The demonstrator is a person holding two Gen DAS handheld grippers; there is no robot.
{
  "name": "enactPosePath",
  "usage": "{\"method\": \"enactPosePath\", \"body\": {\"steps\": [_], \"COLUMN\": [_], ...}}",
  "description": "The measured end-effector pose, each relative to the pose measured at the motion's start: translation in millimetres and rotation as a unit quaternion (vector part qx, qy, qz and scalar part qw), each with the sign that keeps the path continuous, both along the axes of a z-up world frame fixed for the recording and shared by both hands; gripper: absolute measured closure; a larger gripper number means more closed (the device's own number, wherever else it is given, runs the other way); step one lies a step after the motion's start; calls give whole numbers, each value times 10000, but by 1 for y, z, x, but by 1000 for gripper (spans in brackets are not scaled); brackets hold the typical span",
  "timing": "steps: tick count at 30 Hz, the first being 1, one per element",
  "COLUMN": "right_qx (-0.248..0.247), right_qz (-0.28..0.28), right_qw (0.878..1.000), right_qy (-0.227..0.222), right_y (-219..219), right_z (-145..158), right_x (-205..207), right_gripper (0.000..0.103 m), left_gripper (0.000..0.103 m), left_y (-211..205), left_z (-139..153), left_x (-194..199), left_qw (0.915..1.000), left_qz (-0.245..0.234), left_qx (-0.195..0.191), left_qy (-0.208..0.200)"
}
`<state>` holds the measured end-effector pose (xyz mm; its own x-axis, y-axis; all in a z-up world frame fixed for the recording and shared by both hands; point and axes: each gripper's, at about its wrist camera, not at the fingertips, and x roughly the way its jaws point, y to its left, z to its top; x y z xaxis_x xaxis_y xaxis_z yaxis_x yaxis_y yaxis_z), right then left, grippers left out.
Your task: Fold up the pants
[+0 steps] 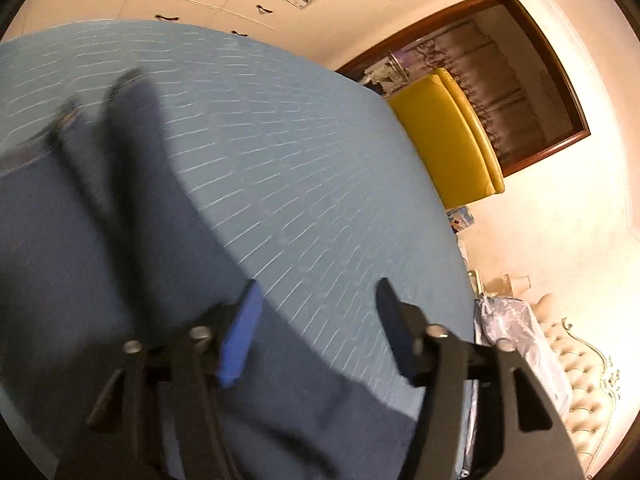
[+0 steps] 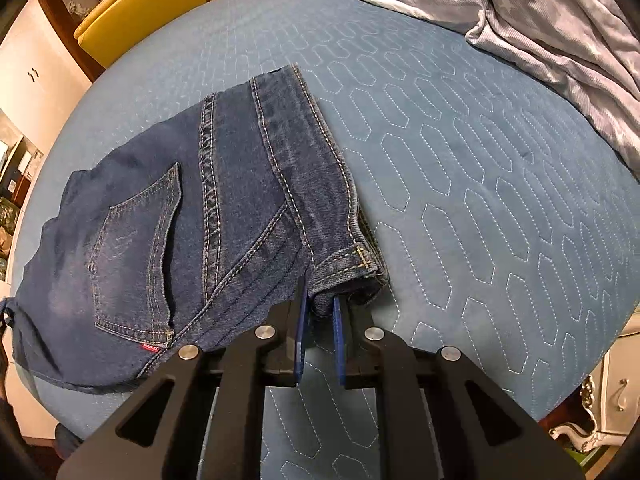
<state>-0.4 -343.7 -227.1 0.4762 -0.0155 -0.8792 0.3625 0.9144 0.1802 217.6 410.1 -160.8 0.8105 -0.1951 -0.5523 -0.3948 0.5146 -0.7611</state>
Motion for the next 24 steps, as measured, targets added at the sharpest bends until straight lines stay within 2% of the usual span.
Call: {"method": "enactPosePath", "body": {"steps": [3, 5, 6, 9, 12, 15, 18, 20, 22, 23, 24], "right_qx": [-8, 2, -6, -51, -97, -121, -138, -131, -114, -96, -86], "right_qz": [-2, -4, 5, 33, 45, 55, 45, 46, 36, 31, 32], "right_qw": [10000, 10000, 10000, 10000, 9999, 9999, 9999, 9999, 9999, 9999, 9999], "right_qy": [33, 18, 10, 19, 42, 48, 57, 63, 60, 55, 49], "right_y": [0, 0, 0, 0, 2, 2, 3, 3, 2, 3, 2], "right_z": [0, 0, 0, -1, -1, -2, -2, -1, -1, -1, -1], "right_x": [2, 1, 0, 1, 2, 3, 2, 3, 2, 2, 2], "right_gripper": [93, 93, 93, 93, 93, 93, 93, 93, 93, 93, 93], "left_gripper": [42, 43, 43, 43, 48, 52, 53, 53, 71, 78, 86], "left_y": [23, 44, 51, 68, 77, 61, 37, 25, 22, 26, 29], "left_z": [-11, -16, -14, -8, -23, -48, -69, -79, -86, -81, -70], "left_x": [-5, -28, -41, -83, -117, -130, -116, -100, -81, -75, -71], "left_qw": [9981, 9916, 9898, 9893, 9860, 9826, 9768, 9745, 9737, 9789, 9862], "left_qz": [217, 407, 427, 606, 800, 515, 164, 22, -13, 134, 226], "left_qx": [-574, -1166, -1237, -1124, -1383, -1772, -2133, -2242, -2277, -2037, -1638], "left_qy": [-24, -376, -558, -703, -483, -193, -105, -73, -15, 45, 118]}}
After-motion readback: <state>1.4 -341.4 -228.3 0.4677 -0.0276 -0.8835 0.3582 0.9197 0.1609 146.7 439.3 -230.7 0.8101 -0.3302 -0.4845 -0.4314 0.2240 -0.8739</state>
